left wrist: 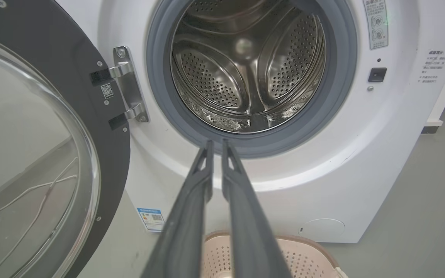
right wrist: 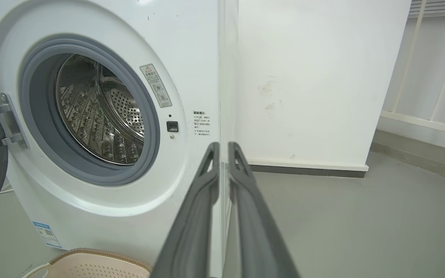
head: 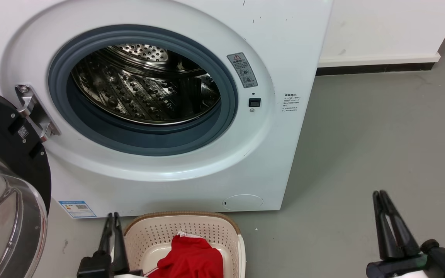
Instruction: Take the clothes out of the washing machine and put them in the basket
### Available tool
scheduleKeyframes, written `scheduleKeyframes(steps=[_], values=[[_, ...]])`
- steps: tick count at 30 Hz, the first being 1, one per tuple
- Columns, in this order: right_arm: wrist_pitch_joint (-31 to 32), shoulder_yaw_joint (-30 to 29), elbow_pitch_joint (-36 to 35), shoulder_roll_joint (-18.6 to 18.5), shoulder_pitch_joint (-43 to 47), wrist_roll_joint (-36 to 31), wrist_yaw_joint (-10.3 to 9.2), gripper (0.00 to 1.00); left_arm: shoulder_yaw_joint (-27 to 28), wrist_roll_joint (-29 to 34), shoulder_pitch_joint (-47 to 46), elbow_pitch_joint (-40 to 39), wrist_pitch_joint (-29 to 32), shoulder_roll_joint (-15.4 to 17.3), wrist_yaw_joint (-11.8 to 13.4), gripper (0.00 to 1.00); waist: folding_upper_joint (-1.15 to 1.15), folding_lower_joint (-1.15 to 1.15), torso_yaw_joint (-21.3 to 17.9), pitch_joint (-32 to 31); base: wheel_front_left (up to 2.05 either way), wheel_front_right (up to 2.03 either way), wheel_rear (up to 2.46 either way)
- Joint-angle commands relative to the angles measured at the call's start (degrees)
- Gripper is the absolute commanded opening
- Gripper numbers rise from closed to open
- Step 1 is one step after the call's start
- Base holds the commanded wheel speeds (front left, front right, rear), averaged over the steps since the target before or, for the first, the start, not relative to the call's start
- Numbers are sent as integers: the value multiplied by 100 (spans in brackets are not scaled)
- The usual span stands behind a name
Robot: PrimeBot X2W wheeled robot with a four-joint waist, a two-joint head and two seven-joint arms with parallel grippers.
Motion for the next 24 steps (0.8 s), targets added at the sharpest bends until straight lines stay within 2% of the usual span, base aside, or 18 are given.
scheduleKeyframes(steps=[1,24], values=[[7,4,16,0,4,21,0,0,-3,-21,6,6,1,0,2,0,0,0,0,1,0,0,0],[434,16,658,-172,-459,2748,0,0,116,-2753,-403,401,457,137,-537,0,0,0,41,-14,0,0,0]])
